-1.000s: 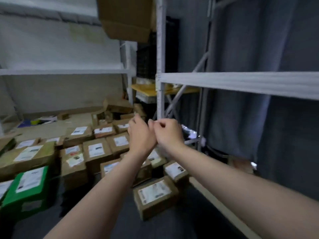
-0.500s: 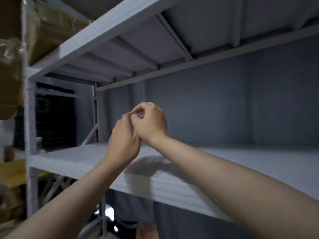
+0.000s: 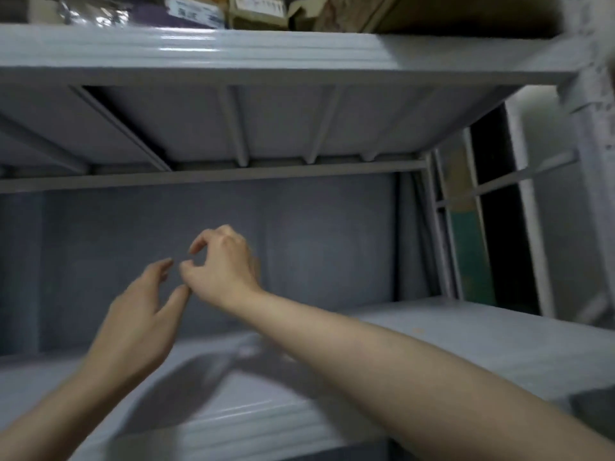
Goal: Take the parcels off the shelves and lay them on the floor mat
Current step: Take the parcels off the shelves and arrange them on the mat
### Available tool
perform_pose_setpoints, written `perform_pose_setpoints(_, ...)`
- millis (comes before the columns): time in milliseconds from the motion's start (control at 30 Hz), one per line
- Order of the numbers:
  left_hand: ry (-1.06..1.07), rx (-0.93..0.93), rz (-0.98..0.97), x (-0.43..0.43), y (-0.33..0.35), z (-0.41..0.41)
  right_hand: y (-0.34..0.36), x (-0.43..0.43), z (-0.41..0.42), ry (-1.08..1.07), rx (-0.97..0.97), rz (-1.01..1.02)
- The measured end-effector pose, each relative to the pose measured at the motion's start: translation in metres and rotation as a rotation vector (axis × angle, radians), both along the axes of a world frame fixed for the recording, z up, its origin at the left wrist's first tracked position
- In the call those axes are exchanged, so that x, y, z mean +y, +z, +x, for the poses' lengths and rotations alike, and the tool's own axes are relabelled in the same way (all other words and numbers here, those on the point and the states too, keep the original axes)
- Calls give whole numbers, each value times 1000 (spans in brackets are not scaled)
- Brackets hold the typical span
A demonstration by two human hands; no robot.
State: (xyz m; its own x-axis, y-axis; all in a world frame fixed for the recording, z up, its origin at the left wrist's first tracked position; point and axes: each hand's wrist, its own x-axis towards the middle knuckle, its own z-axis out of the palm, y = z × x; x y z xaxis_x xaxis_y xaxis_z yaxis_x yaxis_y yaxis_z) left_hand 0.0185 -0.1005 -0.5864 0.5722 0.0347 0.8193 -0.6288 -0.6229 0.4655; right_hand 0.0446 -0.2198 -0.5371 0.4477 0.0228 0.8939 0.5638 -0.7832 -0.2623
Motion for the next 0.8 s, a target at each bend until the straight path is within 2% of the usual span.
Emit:
perform_pose_setpoints(200,-199,-40,145,-53,-13,-17,7,-82,-27,-297,-27,-87)
perform_pose_setpoints(267,-211,-46,157,-46,-16,-22,8,-82,-27,-282,-66,-77)
perform_pose_setpoints(400,-105,-57,159,-9,12,-27,27,-18,-21,-95,-233,-92)
perform_pose_setpoints(500,33,-206,71,24,65,-36,60,36,-27,70,-457,-146)
perform_pose_setpoints(600,103,-412,78,56,138,-54,118,73,-45,235,-631,-203)
perform_pose_setpoints(700,83,-527,86,79,222,-68,194,97,-60,257,-691,-147)
perform_pose_setpoints(800,68,-563,98,90,305,-73,267,112,-72,246,-634,-67)
